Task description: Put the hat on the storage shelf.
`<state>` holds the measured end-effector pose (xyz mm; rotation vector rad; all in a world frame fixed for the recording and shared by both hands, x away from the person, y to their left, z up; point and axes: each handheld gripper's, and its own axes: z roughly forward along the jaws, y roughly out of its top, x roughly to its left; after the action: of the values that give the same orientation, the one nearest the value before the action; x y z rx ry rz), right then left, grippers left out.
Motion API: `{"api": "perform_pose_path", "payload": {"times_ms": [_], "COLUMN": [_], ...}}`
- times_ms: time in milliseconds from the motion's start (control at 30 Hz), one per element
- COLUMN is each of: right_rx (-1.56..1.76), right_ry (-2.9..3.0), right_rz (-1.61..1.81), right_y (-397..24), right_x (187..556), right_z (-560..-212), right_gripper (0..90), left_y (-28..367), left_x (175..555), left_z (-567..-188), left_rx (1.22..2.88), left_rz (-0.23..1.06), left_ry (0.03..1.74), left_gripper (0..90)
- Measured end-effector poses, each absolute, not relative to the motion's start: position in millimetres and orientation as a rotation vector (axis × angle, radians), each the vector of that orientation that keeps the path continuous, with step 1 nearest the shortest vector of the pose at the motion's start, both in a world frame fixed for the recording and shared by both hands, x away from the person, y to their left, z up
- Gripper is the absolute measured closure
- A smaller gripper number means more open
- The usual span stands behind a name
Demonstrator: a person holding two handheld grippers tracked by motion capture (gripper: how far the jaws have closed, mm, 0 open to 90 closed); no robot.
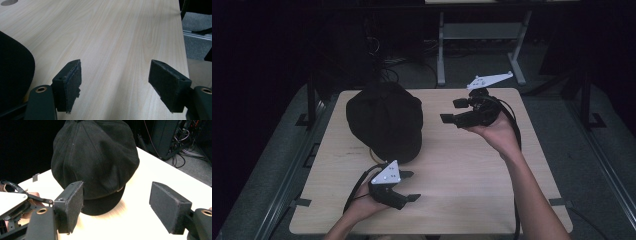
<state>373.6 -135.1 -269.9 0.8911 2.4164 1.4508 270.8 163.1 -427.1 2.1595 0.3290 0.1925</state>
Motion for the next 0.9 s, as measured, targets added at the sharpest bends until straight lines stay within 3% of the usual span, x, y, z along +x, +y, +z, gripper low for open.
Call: {"api": "perform_pose_path", "payload": {"times_ms": [900], "right_rx": [1.013], "right_ry": [2.389], "right_rz": [1.437], "right_y": [-180.2], "right_x": [363.8], "right_z": [-300.4], "right_gripper": [26.1], "left_y": [165.1], "left_x": [271.2], "left_z": [-427.5], "left_rx": [2.149], "left_rz": [0.183], "left_ry": [0.346], "left_gripper": [26.2]}}
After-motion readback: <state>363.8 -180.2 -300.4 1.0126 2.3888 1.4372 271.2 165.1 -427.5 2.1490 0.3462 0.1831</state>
